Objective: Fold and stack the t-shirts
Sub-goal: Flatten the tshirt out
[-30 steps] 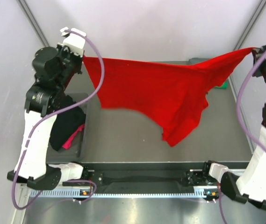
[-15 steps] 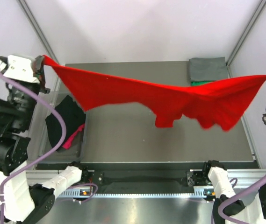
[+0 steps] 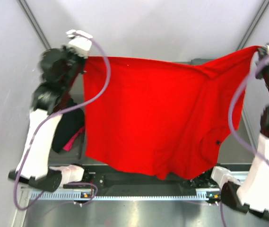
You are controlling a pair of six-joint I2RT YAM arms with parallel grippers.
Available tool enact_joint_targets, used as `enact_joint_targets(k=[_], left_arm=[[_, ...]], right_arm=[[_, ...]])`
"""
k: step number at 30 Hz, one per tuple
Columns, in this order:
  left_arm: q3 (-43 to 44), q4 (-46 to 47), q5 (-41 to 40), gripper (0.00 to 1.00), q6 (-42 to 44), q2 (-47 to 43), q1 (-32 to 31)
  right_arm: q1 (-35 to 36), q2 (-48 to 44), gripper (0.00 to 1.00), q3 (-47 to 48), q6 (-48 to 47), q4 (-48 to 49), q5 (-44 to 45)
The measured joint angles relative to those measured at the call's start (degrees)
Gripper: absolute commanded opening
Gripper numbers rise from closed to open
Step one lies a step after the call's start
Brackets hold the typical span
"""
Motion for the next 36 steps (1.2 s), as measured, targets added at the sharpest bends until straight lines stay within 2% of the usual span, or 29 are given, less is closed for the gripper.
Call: enact_joint_targets(k=[8, 13, 16, 22, 32, 36], left_arm=[[-12.68, 7.65, 0.26, 0.0, 0.55, 17.57, 1.33], [-13.09, 14.67, 0.72, 0.0, 0.96, 30.91, 2.21], [-9.79, 16.48, 1.05, 0.0, 1.05, 40.02, 2.36], [3.76, 18.8, 0.13, 0.0, 1.25, 56.39, 2.38], [19.5, 29.86, -5.01, 0.0, 2.47, 67.56, 2.36], [21.11, 35.45, -6.6, 0.0, 3.17, 68.83, 2.36]], right_arm=[[0.52, 16.7, 0.0, -17.35, -1.33, 8.83, -1.44], [5.4, 28.96, 0.0, -21.62, -4.22, 12.39, 1.75], [9.77, 36.33, 0.0, -21.46, -5.64, 14.49, 4.0], [14.01, 49.42, 0.0, -15.78, -5.95, 16.17, 8.24], [14.51, 58.95, 0.0, -5.62, -1.97, 20.33, 13.97], [14.6, 60.52, 0.0, -3.93, -0.87, 21.05, 14.62]])
